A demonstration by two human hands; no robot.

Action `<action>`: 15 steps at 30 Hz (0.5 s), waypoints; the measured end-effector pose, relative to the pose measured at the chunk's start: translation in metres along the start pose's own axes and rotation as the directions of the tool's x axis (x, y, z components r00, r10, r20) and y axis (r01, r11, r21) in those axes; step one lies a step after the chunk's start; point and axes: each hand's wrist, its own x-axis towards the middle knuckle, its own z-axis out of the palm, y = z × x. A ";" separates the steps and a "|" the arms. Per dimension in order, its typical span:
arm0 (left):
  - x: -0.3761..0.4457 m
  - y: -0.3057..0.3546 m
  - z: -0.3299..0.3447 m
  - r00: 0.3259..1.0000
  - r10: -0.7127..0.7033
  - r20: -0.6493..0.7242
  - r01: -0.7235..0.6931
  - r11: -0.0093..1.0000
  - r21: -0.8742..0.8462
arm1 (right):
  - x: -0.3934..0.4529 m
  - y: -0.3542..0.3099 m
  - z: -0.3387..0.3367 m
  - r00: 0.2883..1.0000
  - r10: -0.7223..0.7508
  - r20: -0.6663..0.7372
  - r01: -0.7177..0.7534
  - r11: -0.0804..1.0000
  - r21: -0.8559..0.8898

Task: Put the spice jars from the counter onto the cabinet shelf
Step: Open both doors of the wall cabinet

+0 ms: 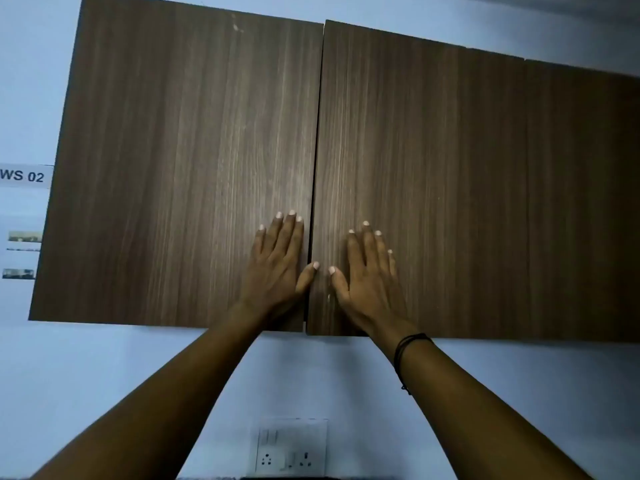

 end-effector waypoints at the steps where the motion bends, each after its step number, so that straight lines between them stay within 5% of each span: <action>1: -0.004 0.006 0.003 1.000 -0.021 0.020 0.022 0.999 -0.033 | -0.003 0.002 0.002 0.999 0.011 0.031 -0.011 1.000 0.001; 8: -0.060 0.053 0.032 0.973 -0.225 0.059 0.229 0.879 -0.419 | -0.029 0.015 0.020 0.991 0.007 0.133 0.001 0.998 -0.058; 15: -0.123 0.087 0.062 0.887 -0.436 0.154 0.442 0.701 -0.560 | -0.049 0.024 0.032 0.977 0.007 0.214 0.011 0.996 -0.086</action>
